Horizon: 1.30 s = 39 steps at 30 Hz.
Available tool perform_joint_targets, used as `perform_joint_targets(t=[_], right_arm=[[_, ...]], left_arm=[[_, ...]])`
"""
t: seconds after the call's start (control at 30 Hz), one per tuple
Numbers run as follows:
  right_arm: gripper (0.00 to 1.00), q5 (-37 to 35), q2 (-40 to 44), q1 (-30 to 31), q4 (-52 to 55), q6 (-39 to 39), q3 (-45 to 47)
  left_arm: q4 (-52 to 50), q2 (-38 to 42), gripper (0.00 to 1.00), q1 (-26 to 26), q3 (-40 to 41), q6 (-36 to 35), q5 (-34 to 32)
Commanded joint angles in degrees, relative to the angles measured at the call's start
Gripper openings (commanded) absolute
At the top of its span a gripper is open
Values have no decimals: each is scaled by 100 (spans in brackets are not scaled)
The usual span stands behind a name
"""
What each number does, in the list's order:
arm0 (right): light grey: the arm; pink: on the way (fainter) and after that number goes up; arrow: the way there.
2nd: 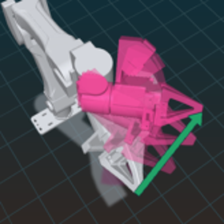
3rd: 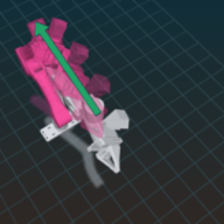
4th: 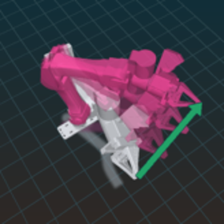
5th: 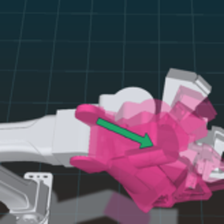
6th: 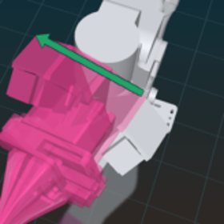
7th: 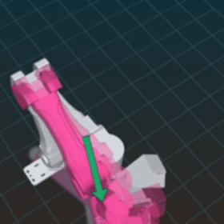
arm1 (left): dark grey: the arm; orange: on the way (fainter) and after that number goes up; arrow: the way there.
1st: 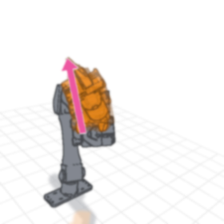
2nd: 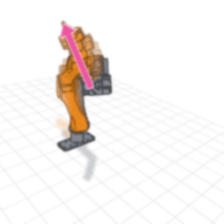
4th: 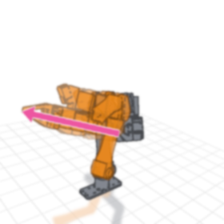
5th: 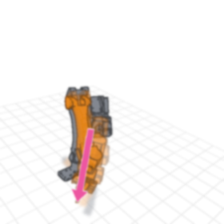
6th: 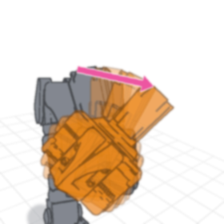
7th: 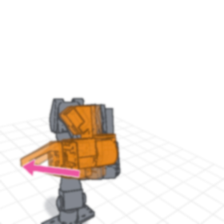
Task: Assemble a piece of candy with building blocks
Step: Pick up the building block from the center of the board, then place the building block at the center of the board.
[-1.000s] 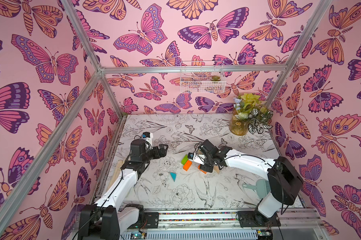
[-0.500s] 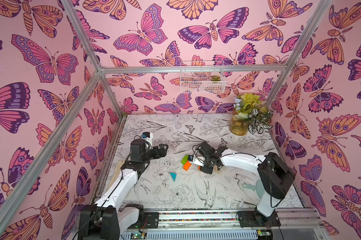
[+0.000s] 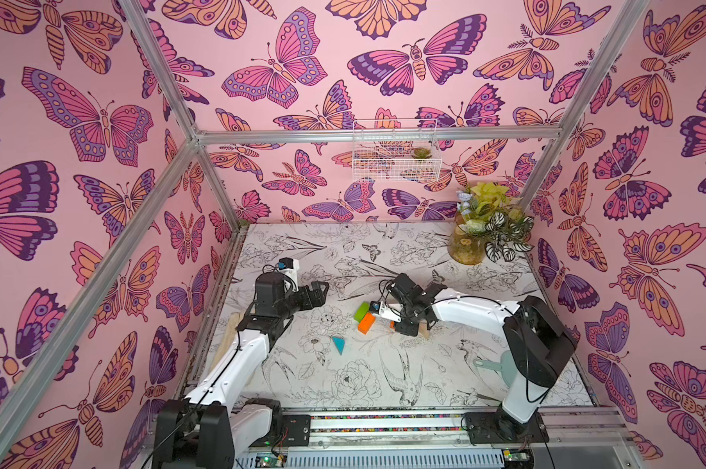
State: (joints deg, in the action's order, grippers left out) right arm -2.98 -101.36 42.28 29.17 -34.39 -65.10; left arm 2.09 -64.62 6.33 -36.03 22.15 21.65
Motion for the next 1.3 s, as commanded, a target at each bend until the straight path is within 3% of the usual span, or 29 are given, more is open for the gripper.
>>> perform_joint_targets(t=[0.0,0.3,0.73,1.03,1.13,1.2,1.27], right_arm=[[21,-124,-34,-207,-94,-352,-499],[22,-238,-591,-291,-69,-737,-1181],[26,-402,-882,-390,63,-850,-1354],[37,-502,-1197,-399,180,-710,-1392],[49,-391,-1148,-397,180,-645,-1384],[52,-279,-1078,-401,215,-576,-1404],[62,-97,-877,-396,404,-437,-1519]], left_arm=[[194,43,96,-32,111,44,43],[266,221,97,-34,307,61,-57],[288,204,97,-32,351,70,-57],[289,159,97,-31,317,88,-45],[294,134,97,-29,316,88,-40],[301,108,97,-31,312,88,-36],[301,91,97,-27,298,88,-13]])
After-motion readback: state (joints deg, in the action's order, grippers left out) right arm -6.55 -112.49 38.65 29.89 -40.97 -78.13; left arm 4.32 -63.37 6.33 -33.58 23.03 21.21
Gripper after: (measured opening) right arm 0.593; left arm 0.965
